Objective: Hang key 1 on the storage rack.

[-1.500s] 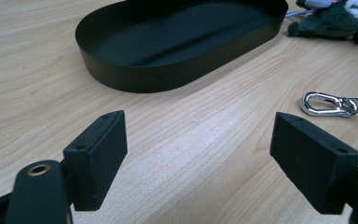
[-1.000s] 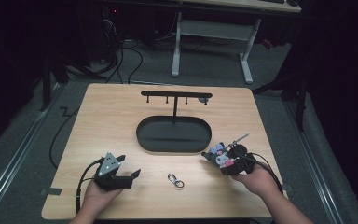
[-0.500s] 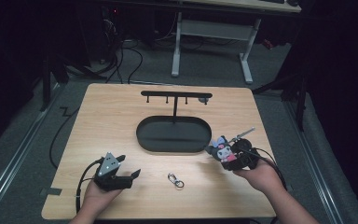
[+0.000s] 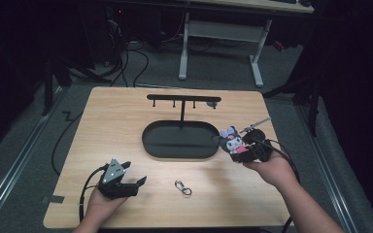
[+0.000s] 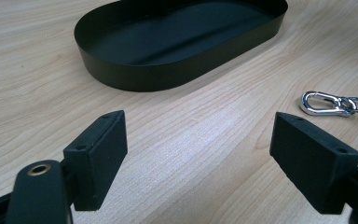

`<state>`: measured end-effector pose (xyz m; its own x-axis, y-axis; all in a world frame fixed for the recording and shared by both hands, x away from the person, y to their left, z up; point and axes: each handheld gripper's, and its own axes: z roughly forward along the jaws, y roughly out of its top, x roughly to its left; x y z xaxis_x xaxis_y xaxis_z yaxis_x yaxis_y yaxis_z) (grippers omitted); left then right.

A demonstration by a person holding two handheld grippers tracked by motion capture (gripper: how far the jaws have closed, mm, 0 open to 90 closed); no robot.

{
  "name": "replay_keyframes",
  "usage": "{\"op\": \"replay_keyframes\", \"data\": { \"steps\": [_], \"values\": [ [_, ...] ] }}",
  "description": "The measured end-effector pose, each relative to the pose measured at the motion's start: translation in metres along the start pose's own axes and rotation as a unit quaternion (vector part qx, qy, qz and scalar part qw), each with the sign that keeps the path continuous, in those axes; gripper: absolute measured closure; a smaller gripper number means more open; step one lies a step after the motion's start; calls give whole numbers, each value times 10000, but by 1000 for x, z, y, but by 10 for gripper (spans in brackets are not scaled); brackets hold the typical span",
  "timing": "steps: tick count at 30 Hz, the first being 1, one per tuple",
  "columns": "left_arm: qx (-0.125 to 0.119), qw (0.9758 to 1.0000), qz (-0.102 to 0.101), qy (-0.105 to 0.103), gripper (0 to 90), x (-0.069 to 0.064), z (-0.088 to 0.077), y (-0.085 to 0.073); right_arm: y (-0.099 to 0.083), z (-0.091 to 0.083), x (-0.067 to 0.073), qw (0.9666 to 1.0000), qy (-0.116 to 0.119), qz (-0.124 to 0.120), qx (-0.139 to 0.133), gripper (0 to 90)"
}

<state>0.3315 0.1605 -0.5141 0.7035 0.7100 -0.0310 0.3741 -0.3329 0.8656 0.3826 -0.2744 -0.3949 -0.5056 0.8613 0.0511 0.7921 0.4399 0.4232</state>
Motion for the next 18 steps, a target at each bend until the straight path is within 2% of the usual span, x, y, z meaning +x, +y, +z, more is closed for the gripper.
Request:
{"op": "replay_keyframes", "data": {
  "steps": [2, 3, 12, 18],
  "values": [
    [3, 10000, -1, -5, 195, 0, 0, 0, 4, -2, 0, 10000, 2, -7, -23, 481],
    [1, 10000, 4, -12, 195, 0, 0, 0, 12, -8, 0, 10000, -20, -24, -74, 481],
    [9, 10000, 10, -5, 196, 1, 0, -1, 49, -22, -3, 9998, -9, -35, -208, 481],
    [10, 10000, 21, -8, 197, 1, 0, -1, 63, -27, -1, 9998, 31, -16, -207, 481]
  ]
}}
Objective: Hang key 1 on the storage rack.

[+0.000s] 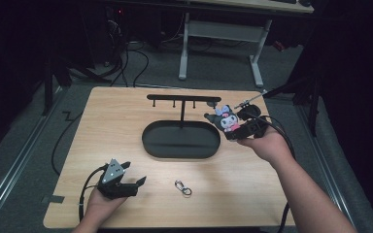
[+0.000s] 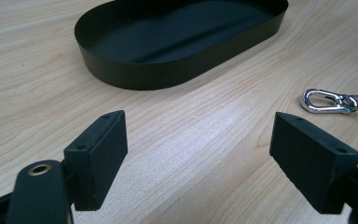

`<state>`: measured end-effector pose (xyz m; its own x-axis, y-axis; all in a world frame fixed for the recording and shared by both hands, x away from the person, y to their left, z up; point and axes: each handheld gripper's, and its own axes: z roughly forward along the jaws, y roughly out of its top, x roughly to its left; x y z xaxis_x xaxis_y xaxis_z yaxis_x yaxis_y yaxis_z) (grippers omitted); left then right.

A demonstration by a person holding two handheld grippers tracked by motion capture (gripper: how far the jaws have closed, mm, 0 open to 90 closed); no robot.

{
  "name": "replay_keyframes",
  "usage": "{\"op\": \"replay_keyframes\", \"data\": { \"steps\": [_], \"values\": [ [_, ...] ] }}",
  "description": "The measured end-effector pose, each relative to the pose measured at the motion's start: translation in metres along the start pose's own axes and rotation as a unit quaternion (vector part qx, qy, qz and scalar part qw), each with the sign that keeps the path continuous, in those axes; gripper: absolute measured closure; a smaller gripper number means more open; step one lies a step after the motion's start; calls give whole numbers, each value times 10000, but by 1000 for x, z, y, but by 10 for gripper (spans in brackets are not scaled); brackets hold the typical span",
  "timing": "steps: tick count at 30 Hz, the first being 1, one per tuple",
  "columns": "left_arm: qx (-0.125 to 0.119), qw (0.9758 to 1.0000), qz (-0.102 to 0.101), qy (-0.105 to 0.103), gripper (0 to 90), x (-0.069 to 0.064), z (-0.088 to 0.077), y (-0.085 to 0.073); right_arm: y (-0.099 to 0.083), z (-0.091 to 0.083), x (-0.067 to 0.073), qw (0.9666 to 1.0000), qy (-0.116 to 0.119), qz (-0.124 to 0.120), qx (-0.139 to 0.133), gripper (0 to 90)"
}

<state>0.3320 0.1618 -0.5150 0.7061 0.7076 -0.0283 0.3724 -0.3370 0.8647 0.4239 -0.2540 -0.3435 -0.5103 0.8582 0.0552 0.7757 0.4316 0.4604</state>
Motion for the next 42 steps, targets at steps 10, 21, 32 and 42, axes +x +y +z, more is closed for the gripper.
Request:
{"op": "replay_keyframes", "data": {
  "steps": [10, 21, 32, 42],
  "values": [
    [21, 10000, -9, -19, 199, 0, 0, 0, 14, -9, 5, 10000, 18, -22, 13, 481],
    [34, 10000, -11, -51, 201, 0, 0, 0, 28, -19, 7, 9999, -60, -49, -97, 481],
    [35, 10000, -2, -71, 203, 0, 0, -1, 36, -15, 1, 9997, -176, 15, -151, 481],
    [73, 9999, 27, -83, 203, 0, 1, -1, 13, -11, -19, 9992, -262, 201, -232, 480]
  ]
}}
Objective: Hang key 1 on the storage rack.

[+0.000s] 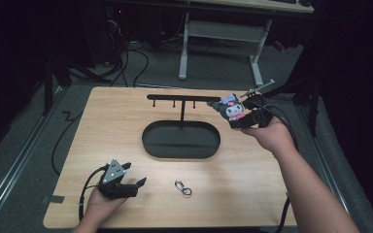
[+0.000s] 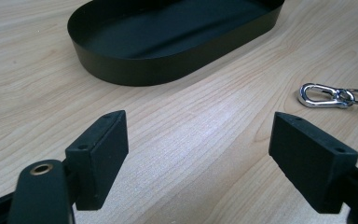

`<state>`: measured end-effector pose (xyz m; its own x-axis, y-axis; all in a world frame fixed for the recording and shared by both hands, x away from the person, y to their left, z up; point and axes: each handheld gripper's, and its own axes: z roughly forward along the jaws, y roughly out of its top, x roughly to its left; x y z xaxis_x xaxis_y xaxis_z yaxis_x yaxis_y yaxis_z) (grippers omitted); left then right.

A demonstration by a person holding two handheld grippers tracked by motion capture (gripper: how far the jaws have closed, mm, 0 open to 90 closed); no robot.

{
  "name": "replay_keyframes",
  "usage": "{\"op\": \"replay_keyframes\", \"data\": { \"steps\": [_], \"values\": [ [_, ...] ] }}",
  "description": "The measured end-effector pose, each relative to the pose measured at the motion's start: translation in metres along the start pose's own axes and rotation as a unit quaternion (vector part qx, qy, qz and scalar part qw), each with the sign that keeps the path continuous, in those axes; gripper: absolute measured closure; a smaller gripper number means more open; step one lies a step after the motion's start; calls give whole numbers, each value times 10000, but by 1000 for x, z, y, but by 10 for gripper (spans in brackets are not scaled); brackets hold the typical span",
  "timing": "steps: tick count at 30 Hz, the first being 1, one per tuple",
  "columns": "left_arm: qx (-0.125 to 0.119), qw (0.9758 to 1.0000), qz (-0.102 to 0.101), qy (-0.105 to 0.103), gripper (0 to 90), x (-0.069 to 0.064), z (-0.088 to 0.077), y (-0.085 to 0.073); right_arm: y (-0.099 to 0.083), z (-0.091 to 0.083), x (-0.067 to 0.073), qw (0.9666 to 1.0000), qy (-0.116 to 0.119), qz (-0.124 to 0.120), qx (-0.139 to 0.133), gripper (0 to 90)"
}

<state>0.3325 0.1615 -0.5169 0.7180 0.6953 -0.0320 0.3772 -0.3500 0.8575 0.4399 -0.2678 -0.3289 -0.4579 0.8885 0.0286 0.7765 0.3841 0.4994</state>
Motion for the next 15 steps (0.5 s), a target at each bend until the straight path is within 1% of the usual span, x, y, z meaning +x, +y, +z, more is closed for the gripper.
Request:
{"op": "replay_keyframes", "data": {
  "steps": [1, 2, 4, 7, 8, 9, 10, 12, 13, 14, 15],
  "values": [
    [14, 10000, 1, -1, 203, 0, 1, 0, 0, 0, 0, 10000, 0, 0, 0, 480],
    [35, 10000, -1, -16, 204, 0, 1, 0, -8, 7, -2, 10000, 17, 5, 66, 479],
    [48, 10000, -3, -25, 204, -1, 1, 0, -13, 13, -2, 9999, 57, 2, 94, 480],
    [36, 10000, 4, -22, 204, -2, 0, 0, -19, 25, 0, 9998, 10, -51, 206, 479],
    [36, 10000, 4, -22, 204, -2, 0, 0, -19, 25, 0, 9998, 10, -51, 206, 479],
    [39, 10000, 7, -19, 204, -2, 0, 0, -23, 34, 1, 9996, 5, -69, 261, 479],
    [48, 10000, 11, -21, 204, -2, 0, -1, -23, 36, 2, 9996, 8, -54, 290, 478],
    [53, 10000, 19, -22, 204, -2, 1, -1, -24, 39, 2, 9997, 24, -68, 253, 478],
    [65, 10000, 7, -24, 204, -2, 1, -1, -24, 44, 2, 9996, 26, -63, 261, 476],
    [65, 10000, 7, -24, 204, -2, 1, -1, -24, 44, 2, 9996, 26, -63, 261, 476],
    [63, 10000, -4, -33, 204, -2, 1, -1, -23, 50, 3, 9997, 1, -34, 247, 474]
  ]
}}
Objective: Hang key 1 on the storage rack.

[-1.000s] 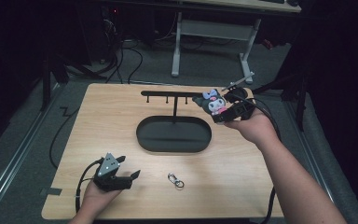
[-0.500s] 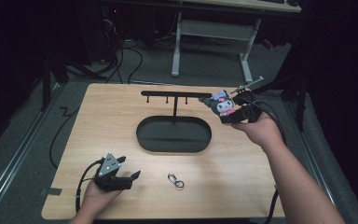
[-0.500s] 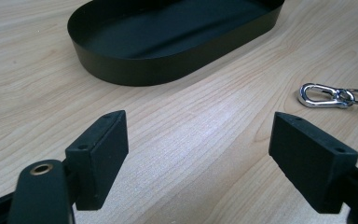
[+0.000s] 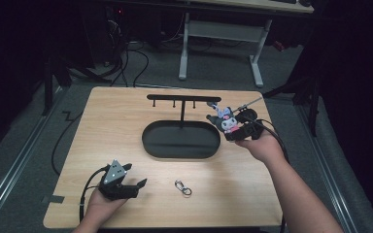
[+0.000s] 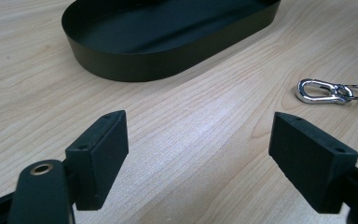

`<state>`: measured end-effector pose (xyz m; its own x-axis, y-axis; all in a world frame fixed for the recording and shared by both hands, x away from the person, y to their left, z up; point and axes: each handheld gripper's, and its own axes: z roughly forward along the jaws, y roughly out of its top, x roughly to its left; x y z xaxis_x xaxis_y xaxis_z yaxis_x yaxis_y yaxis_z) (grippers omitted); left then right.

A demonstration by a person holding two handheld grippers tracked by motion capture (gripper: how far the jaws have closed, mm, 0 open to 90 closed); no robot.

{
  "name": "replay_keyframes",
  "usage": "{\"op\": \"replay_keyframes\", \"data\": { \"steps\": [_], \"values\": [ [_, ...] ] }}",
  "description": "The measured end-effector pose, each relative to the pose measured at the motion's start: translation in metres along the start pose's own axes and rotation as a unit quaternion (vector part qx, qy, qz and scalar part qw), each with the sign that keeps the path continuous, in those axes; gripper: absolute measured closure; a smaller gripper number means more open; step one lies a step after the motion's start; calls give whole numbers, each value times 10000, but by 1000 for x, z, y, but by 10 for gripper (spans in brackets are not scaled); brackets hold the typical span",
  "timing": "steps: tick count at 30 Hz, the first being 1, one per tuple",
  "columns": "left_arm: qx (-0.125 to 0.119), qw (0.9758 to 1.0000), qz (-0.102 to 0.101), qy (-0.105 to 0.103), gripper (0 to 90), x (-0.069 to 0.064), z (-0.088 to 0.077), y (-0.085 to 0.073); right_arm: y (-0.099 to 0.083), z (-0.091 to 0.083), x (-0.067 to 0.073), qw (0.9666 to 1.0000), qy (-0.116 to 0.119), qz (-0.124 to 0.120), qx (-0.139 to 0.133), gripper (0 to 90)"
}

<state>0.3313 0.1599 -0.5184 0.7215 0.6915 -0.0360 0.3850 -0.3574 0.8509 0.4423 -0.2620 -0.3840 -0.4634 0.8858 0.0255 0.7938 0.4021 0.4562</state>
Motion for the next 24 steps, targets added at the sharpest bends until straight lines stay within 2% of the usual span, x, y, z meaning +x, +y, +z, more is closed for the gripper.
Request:
{"op": "replay_keyframes", "data": {
  "steps": [2, 5, 9, 13, 21, 24],
  "values": [
    [-1, 10000, 3, -2, 204, 0, 0, 0, 0, 1, 0, 10000, -5, 5, -9, 473],
    [34, 10000, 21, -24, 204, 0, 1, 0, 2, 14, -1, 10000, -24, 35, -55, 466],
    [36, 10000, 23, -37, 204, 0, 1, 0, 3, 25, -2, 10000, 0, 89, -13, 461],
    [51, 10000, 13, -47, 204, 0, 2, -1, 5, 44, -2, 9999, 10, 162, 47, 455],
    [78, 9999, 41, -59, 204, 0, 2, -1, 6, 63, -2, 9996, 71, 243, 117, 435],
    [71, 9999, 40, -66, 204, 0, 2, -1, 5, 70, -3, 9993, 43, 331, 145, 391]
  ]
}}
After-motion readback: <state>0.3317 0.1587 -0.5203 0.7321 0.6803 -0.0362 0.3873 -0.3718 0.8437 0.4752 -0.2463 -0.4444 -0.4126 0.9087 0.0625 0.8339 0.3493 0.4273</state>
